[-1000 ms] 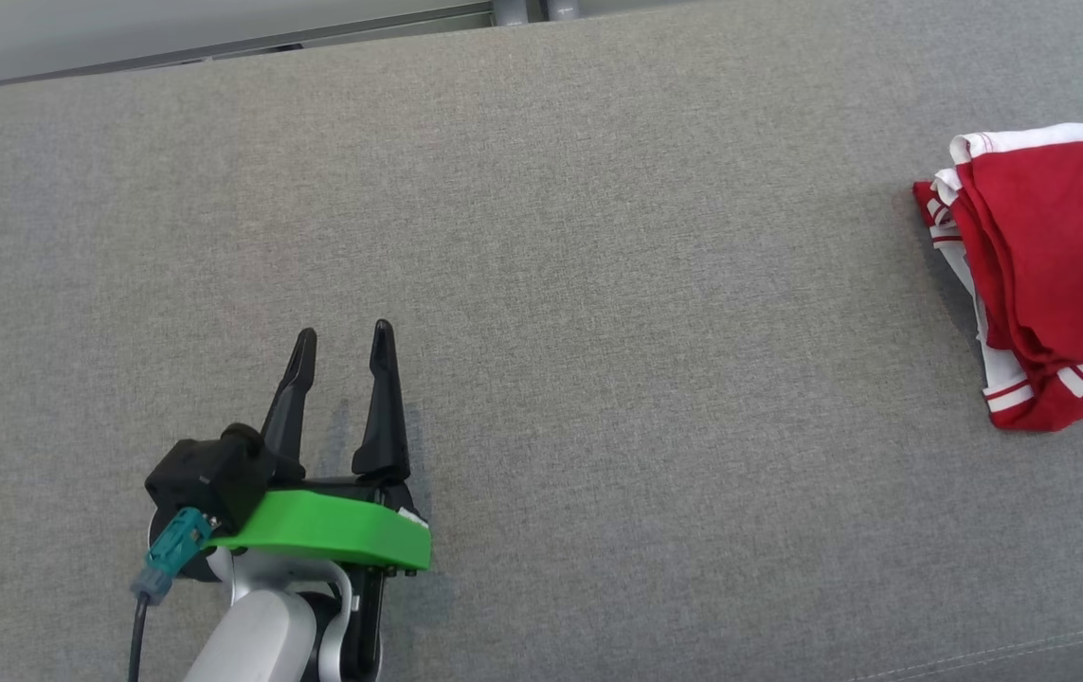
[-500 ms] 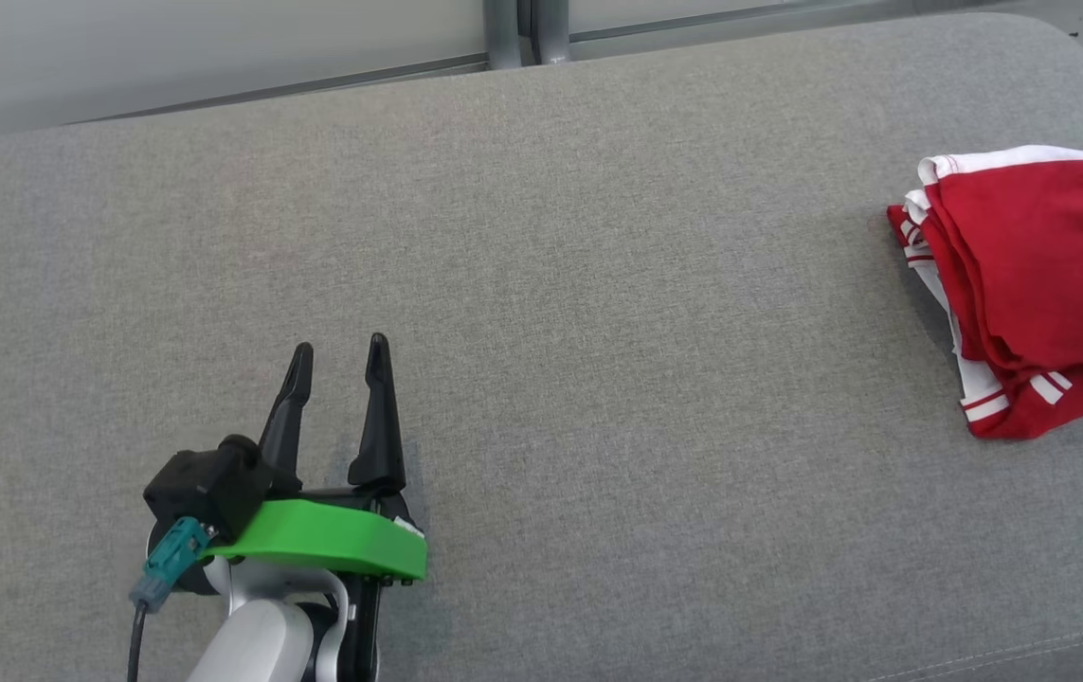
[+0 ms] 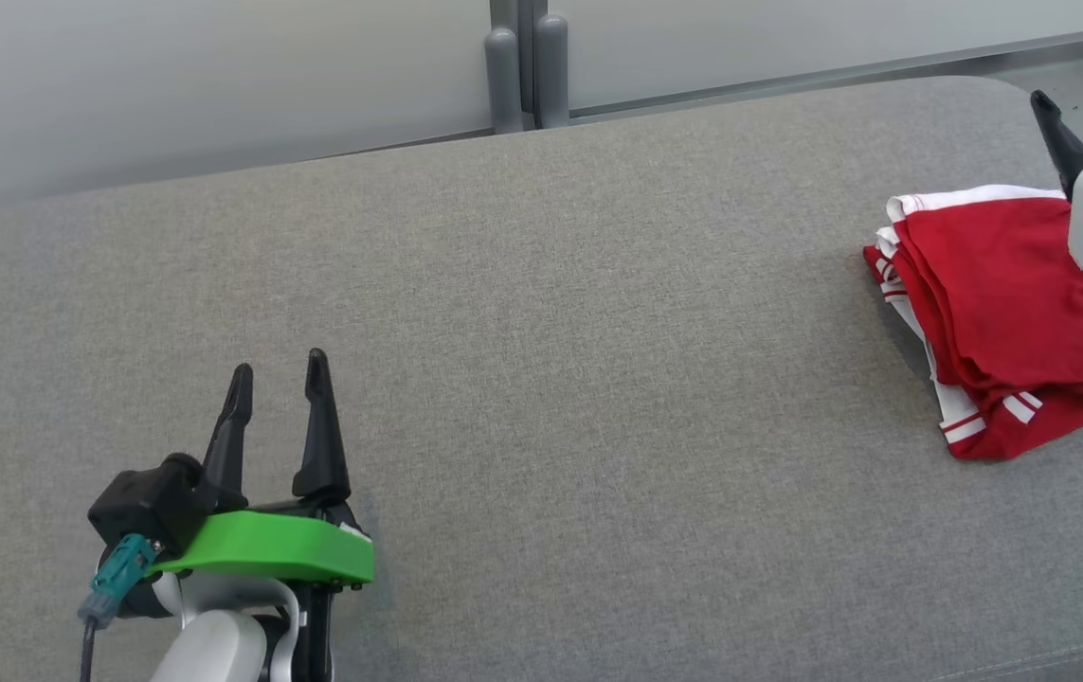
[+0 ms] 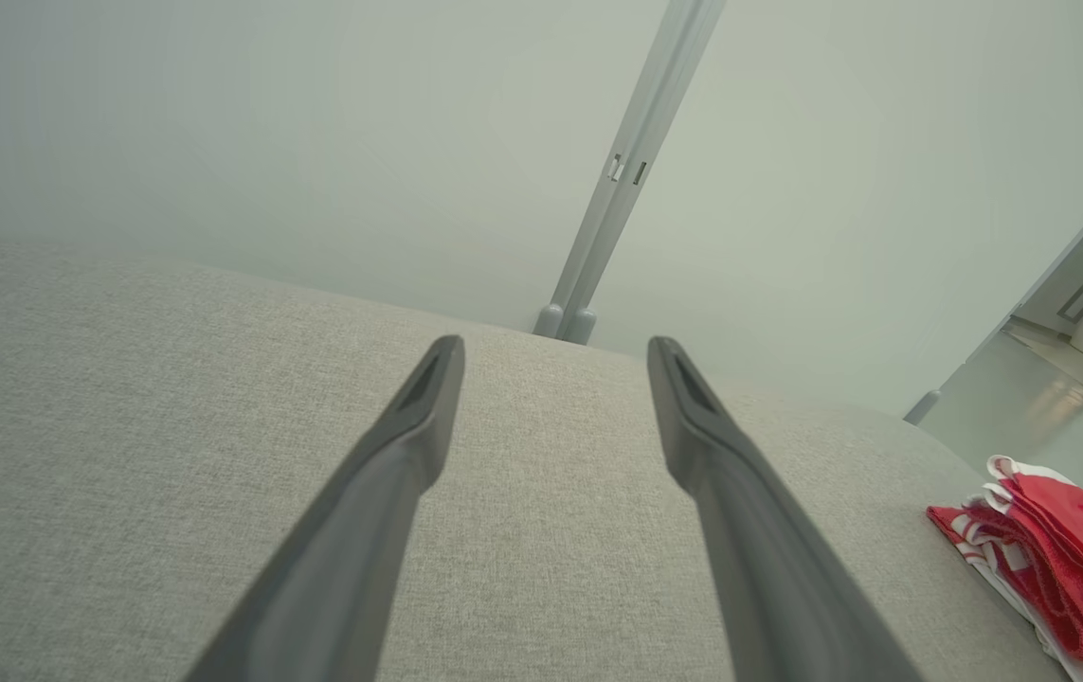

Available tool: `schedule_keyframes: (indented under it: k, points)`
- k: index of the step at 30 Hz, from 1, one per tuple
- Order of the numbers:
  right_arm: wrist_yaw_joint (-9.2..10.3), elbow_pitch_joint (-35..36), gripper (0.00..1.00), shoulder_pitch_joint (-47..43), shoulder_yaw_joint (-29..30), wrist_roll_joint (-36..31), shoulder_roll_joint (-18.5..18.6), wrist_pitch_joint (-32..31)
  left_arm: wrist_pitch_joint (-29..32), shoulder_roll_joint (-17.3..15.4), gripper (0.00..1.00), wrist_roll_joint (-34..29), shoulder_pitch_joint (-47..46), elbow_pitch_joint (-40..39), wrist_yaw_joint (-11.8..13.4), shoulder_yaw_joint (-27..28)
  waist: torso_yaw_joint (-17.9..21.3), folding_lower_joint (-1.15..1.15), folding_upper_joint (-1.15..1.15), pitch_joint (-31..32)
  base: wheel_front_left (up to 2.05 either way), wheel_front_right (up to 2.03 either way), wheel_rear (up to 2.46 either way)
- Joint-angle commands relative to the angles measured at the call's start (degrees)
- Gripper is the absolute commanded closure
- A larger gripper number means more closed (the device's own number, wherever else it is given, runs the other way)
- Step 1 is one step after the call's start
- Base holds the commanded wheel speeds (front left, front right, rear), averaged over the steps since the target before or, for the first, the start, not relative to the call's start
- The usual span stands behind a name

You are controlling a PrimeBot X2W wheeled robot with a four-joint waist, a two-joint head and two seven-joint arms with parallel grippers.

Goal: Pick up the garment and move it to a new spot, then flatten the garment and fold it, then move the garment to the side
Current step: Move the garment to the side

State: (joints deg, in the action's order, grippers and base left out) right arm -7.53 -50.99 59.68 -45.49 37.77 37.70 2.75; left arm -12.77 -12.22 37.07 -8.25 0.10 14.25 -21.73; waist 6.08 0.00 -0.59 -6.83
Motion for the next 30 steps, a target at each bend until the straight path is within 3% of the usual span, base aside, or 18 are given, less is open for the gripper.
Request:
schedule_keyframes:
  k: [1,12,22,30]
  points:
    - [0.08,0.5,0.0,-1.0,0.7,0.7,-0.8,1.3,-0.4,-0.7,0.0,0.3,0.5,0.2,-0.2,0.6,-0.4,0.0,0.59,1.5,0.0,0.0,0.0]
    - [0.08,3.1,0.0,-8.3,8.5,0.3,-8.6,10.2,-1.3,-3.4,0.0,1.2,1.1,2.6,-0.9,4.5,-1.4,0.0,0.59,5.0,0.0,0.0,0.0]
    - [0.08,9.2,0.0,-19.3,17.3,-6.5,-15.4,12.1,-2.0,-3.5,0.0,0.8,3.6,4.6,-0.9,6.5,-1.4,0.0,0.59,7.1,0.0,0.0,0.0]
    - [0.07,17.8,0.0,-31.7,29.2,-15.7,-22.2,11.4,-2.4,-2.6,0.0,-0.6,6.8,4.9,-0.6,7.4,-1.8,0.0,0.59,7.8,0.0,0.0,0.0]
